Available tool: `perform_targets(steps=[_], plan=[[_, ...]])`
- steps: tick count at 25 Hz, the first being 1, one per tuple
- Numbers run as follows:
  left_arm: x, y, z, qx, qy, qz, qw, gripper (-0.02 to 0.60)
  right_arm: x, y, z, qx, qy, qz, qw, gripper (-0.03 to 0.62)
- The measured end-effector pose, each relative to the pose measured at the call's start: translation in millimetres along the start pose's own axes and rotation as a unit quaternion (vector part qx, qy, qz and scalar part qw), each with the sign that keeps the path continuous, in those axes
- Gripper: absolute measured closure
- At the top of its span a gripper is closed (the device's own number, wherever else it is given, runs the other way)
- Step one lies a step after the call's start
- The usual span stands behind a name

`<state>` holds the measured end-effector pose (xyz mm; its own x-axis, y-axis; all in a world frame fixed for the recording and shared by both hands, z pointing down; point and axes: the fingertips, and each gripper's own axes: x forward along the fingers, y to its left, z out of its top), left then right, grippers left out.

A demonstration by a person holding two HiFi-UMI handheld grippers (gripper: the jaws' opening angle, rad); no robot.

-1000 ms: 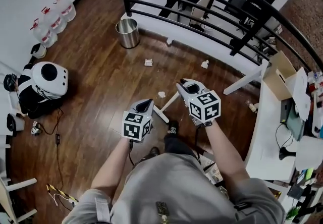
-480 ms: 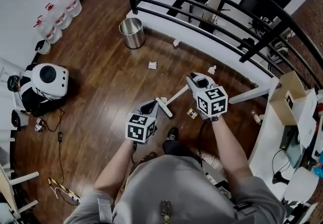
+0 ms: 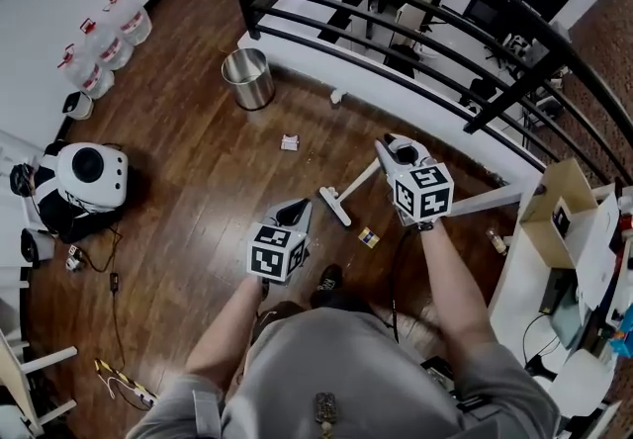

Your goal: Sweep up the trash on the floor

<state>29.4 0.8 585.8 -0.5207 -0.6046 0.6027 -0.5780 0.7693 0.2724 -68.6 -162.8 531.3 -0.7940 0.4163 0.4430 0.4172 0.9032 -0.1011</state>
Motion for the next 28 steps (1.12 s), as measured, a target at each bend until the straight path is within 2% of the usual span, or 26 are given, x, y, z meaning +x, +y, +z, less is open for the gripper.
perform_targets(steps=[6, 9, 12, 16, 23, 28], plan=[[15, 5, 16, 0.014, 0.004, -0.008, 0.9999, 0.574, 6, -28, 9, 0.015, -0.009, -0.025, 1.0, 0.517], [14, 18, 27, 0.022, -0.001, -0.01, 0.9997, 0.574, 11, -21, 13, 0.03, -0.017, -0.034, 0.999, 0.517], [13, 38, 43, 0.033, -0.007, -0.027, 0.9991, 0.574, 22, -8, 23, 0.041, -0.018, -0.046, 0.998, 0.517], [12, 84, 63, 0.049, -0.01, -0.054, 0.9973, 0.574, 46, 21, 48, 0.045, -0.023, -0.065, 0.997, 0.517], [2, 193, 83, 0.067, 0.009, -0.084, 0.9942, 0.574, 110, 73, 98, 0.046, -0.032, -0.099, 0.994, 0.517], [-1, 247, 96, 0.077, 0.02, -0.089, 0.9928, 0.574, 157, 92, 127, 0.059, -0.048, -0.109, 0.991, 0.517]])
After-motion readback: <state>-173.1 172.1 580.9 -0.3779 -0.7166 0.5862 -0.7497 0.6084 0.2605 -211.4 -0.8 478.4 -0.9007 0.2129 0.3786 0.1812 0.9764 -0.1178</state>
